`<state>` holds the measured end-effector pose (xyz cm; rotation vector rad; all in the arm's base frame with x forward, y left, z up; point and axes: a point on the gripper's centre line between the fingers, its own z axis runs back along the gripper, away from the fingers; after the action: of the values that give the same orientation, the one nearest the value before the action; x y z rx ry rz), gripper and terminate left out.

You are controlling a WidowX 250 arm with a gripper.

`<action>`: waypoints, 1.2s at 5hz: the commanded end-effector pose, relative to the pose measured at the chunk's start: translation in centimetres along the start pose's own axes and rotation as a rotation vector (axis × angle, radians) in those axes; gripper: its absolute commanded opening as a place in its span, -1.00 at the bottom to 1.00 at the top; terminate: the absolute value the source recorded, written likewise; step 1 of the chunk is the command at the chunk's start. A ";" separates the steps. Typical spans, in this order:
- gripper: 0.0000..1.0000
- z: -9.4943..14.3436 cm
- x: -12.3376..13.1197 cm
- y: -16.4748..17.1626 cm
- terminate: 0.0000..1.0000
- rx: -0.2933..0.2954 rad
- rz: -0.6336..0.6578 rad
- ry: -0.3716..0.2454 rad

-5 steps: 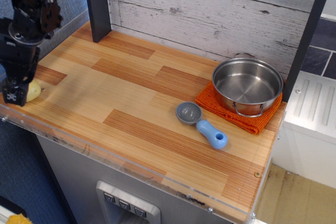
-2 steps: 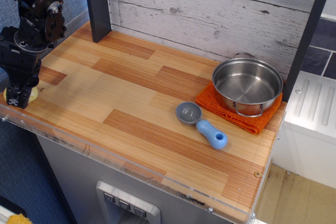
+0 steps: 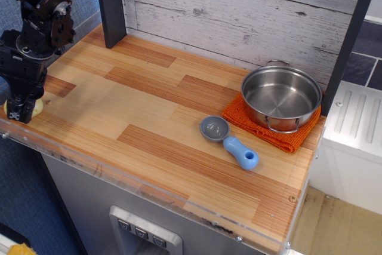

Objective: Put egg in front of spoon

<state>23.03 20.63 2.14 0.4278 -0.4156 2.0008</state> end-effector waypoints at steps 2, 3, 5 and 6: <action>-1.00 8.7 -1.6 0.9 -1.00 -0.199 -0.005 -0.013; -1.00 10.3 -4.4 2.6 -1.00 -0.225 -0.056 0.010; -1.00 12.9 -12.0 6.1 -1.00 -0.288 -0.240 0.089; -1.00 13.6 -15.7 7.5 -1.00 -0.321 -0.368 0.109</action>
<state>25.83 -0.86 4.89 0.2096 -0.5144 1.5515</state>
